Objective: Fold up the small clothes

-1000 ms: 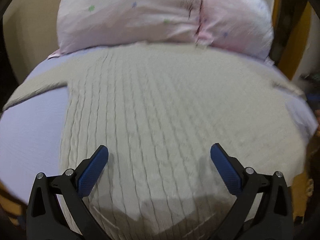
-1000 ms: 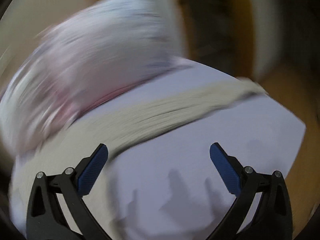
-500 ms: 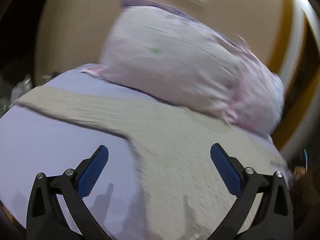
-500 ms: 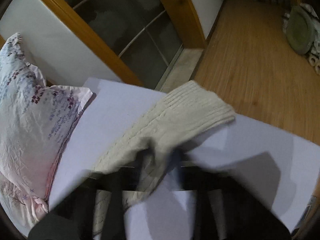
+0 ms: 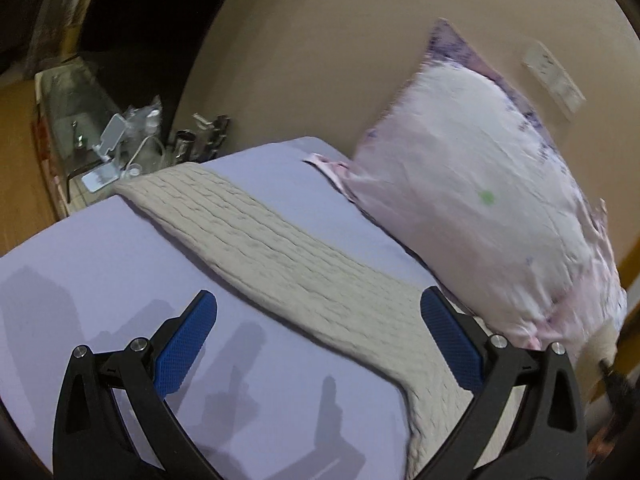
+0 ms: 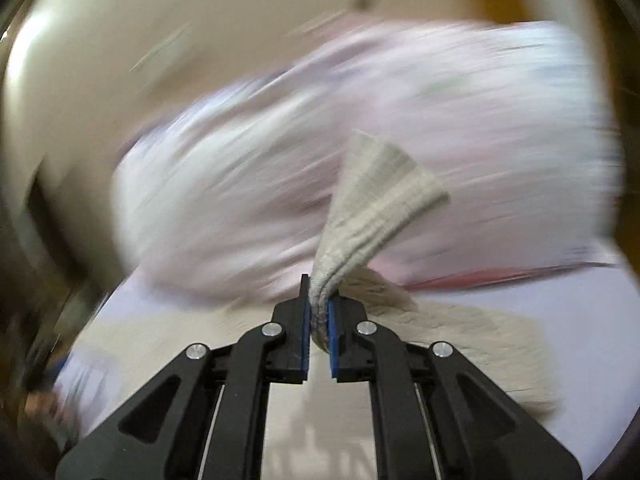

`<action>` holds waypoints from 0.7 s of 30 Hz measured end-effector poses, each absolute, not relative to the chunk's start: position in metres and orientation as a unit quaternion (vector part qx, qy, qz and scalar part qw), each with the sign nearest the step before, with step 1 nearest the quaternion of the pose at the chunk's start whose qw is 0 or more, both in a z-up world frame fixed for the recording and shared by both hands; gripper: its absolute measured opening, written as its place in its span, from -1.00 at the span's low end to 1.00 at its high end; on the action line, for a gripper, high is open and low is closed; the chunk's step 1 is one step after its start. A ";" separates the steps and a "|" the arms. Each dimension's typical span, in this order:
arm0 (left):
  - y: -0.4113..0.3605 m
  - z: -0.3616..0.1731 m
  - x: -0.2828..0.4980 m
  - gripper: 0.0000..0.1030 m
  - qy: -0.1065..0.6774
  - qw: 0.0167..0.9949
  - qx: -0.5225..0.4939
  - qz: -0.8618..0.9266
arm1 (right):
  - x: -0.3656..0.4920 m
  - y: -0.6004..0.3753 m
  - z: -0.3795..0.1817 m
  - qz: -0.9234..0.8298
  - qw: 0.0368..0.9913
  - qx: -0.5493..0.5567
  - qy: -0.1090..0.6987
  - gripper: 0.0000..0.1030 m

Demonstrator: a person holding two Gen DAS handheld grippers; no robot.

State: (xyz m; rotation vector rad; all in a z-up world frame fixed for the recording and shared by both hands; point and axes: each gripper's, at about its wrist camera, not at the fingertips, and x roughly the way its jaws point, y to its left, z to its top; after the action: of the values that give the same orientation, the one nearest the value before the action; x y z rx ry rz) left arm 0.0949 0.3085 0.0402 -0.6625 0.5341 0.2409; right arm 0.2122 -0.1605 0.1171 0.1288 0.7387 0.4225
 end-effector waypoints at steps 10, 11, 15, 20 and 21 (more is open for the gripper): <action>0.378 0.003 0.119 0.54 0.275 0.839 -0.441 0.159 | 0.179 -0.157 0.091 0.219 0.893 0.075 0.386 0.58; 0.384 0.002 0.121 0.53 0.271 0.837 -0.447 0.163 | 0.163 -0.169 0.093 0.210 0.894 0.085 0.386 0.58; 0.410 -0.002 0.130 0.40 0.260 0.819 -0.483 0.167 | 0.173 -0.227 0.090 0.170 0.894 0.127 0.396 0.59; 0.427 -0.001 0.144 -0.62 0.294 0.805 -0.468 0.215 | 0.164 -0.254 0.086 0.158 0.897 0.140 0.389 0.60; 0.421 0.009 0.149 -0.78 0.303 0.812 -0.446 0.224 | 0.162 -0.260 0.087 0.155 0.898 0.143 0.387 0.60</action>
State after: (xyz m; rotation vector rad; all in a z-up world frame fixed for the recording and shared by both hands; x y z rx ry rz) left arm 0.1493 0.4206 0.0086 -0.9524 0.6467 0.4789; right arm 0.1622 -0.2602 0.0867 0.2959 0.8009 0.3215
